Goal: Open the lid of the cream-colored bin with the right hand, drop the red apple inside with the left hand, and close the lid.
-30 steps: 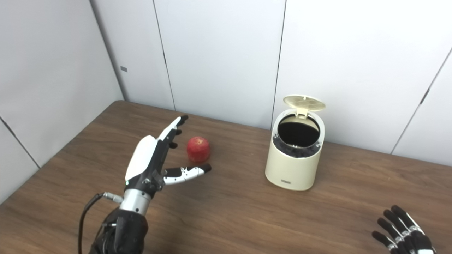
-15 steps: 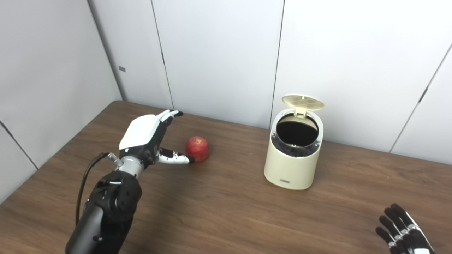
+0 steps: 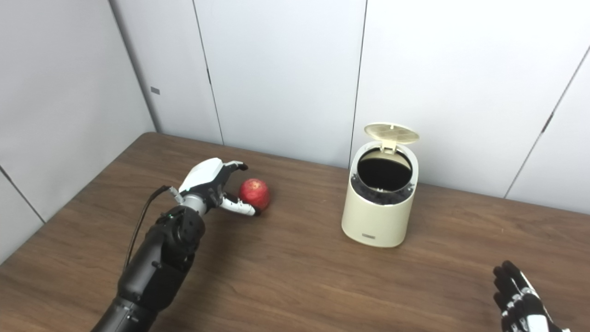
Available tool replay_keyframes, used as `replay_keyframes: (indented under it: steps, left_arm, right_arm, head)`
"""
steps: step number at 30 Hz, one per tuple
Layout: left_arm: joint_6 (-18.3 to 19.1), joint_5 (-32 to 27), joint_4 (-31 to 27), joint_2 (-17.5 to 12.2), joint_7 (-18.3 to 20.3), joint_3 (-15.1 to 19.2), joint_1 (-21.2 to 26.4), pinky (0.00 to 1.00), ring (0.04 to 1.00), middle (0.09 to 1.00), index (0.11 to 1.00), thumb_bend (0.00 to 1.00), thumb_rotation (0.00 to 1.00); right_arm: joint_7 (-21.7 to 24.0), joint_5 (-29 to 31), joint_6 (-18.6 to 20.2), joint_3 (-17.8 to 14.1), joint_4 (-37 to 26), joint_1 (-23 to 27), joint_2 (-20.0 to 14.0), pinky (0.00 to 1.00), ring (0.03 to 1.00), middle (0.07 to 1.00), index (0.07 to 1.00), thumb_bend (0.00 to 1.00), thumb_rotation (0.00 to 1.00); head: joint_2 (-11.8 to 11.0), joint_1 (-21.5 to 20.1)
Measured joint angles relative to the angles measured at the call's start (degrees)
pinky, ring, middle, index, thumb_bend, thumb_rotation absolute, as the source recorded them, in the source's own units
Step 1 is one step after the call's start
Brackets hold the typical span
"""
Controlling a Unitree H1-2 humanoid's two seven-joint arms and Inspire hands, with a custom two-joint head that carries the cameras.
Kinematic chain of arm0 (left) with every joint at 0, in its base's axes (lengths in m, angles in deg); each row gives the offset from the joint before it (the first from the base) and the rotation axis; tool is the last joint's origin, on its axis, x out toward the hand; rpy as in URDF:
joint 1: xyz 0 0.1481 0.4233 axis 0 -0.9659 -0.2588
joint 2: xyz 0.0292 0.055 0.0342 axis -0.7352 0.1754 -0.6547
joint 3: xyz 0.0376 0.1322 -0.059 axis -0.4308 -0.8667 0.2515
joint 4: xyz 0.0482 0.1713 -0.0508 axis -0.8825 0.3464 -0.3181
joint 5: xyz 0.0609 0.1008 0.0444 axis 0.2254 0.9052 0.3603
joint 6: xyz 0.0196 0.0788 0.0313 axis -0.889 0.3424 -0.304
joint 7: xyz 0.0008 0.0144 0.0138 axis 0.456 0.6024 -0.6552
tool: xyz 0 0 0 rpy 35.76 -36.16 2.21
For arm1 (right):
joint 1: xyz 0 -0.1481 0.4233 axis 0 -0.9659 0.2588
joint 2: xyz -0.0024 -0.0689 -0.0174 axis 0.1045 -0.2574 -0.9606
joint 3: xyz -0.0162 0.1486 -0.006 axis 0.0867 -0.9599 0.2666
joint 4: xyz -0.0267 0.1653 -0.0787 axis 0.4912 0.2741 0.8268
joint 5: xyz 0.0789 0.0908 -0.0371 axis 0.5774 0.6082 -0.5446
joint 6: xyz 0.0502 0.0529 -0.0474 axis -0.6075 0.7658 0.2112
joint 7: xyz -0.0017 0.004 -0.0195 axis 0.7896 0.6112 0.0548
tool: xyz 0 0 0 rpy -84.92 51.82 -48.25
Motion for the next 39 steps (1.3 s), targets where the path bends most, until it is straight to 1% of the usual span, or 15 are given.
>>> replay_keyframes:
  steps: [2,5,7,8,9,10,13,16,21,23,27,30,34,37,39]
  left_arm:
    - [0.1,-1.3,1.2,0.2,-0.6,-0.3,0.9,0.72,0.899,0.919,0.889,0.96,0.29]
    - [0.1,-2.4,2.8,0.1,-1.2,-0.8,2.1,0.72,0.908,0.931,0.923,0.96,0.29]
    - [0.1,-3.4,3.8,0.1,-2.1,-1.0,2.6,0.76,0.929,0.947,0.927,0.94,0.27]
    - [0.1,-3.8,4.6,0.1,-2.1,-1.0,2.8,0.76,0.929,0.950,0.923,0.94,0.27]
    - [0.2,-4.0,5.0,0.1,-2.3,-1.0,2.9,0.75,0.920,0.948,0.916,0.94,0.26]
    - [0.2,-4.3,5.2,0.1,-2.4,-1.0,3.1,0.72,0.885,0.932,0.898,0.93,0.24]
    - [0.2,-5.3,5.8,0.1,-2.7,-1.0,3.6,0.69,0.843,0.903,0.876,0.92,0.21]
    - [0.2,-5.8,5.9,-0.2,-3.5,-1.7,3.7,0.65,0.785,0.865,0.829,0.90,0.19]
    - [0.2,-6.7,6.0,-0.9,-4.2,-2.8,3.7,0.64,0.752,0.834,0.771,0.88,0.16]
    - [0.2,-6.8,6.0,-1.3,-4.3,-3.5,3.7,0.63,0.747,0.824,0.752,0.87,0.15]
    - [0.2,-6.7,6.0,-1.9,-4.2,-4.3,3.7,0.61,0.728,0.809,0.725,0.86,0.14]
    - [0.2,-6.7,6.0,-2.1,-3.9,-4.3,3.7,0.60,0.716,0.800,0.713,0.84,0.10]
    - [0.1,-6.6,5.9,-2.2,-3.0,-4.1,3.7,0.63,0.737,0.787,0.695,0.83,0.06]
    - [0.1,-6.5,5.9,-2.3,-2.9,-4.2,3.7,0.61,0.710,0.767,0.657,0.82,0.02]
    - [0.1,-5.7,5.9,-2.3,-2.6,-4.5,3.7,0.60,0.698,0.747,0.643,0.79,0.00]
  right_arm:
    - [-0.3,-0.6,0.1,0.3,-0.8,0.0,0.2,1.00,0.986,0.938,0.932,0.59,0.88]
    - [-1.0,-2.0,0.3,0.9,-0.9,0.0,0.2,1.00,0.988,0.945,0.918,0.58,0.89]
    - [-1.3,-3.0,1.3,1.2,-1.1,0.0,0.2,1.00,0.998,0.959,0.911,0.55,0.89]
    - [-1.3,-3.1,1.5,1.4,-1.2,0.0,0.2,1.00,0.999,0.962,0.912,0.54,0.89]
    - [-1.3,-3.1,1.6,1.4,-1.2,0.0,0.3,1.00,1.000,0.963,0.914,0.53,0.89]
    - [-1.3,-3.1,1.6,1.4,-1.2,0.0,0.3,1.00,1.000,0.960,0.915,0.50,0.89]
    - [-1.4,-3.1,1.6,1.4,-1.2,0.1,0.6,1.00,1.000,0.957,0.909,0.49,0.88]
    - [-1.6,-2.9,1.8,1.4,-1.2,0.1,1.0,1.00,1.000,0.961,0.904,0.47,0.88]
    - [-1.6,-2.6,1.8,0.9,-1.2,0.1,1.0,1.00,1.000,0.960,0.904,0.46,0.88]
    - [-1.5,-2.0,1.8,0.7,-1.2,0.1,1.0,1.00,1.000,0.957,0.908,0.46,0.88]
    - [-1.5,-1.6,1.8,0.6,-1.2,0.2,1.0,1.00,1.000,0.955,0.916,0.47,0.88]
    - [-1.5,-1.6,1.8,0.6,-1.2,0.2,1.0,1.00,1.000,0.958,0.920,0.46,0.90]
    - [-1.4,0.2,1.9,0.3,-1.2,0.3,1.0,1.00,1.000,0.969,0.926,0.49,0.94]
    - [-1.4,1.0,2.0,0.0,-1.2,0.6,1.0,1.00,1.000,0.960,0.922,0.55,0.93]
    - [-1.4,1.5,2.4,-0.1,-1.3,0.7,1.0,1.00,1.000,0.962,0.925,0.54,0.93]
  head:
    - [-0.2,-0.5]
    - [-0.2,-0.9]
    - [-0.3,-1.5]
    - [-0.3,-1.5]
    - [-0.4,-1.7]
    - [-0.4,-1.7]
    - [-0.4,-1.8]
    - [-0.4,-2.1]
    - [-0.4,-2.2]
    - [0.0,-2.0]
    - [0.3,-2.1]
    - [0.4,-2.2]
    - [0.6,-2.3]
    - [0.6,-2.3]
    - [1.0,-2.4]
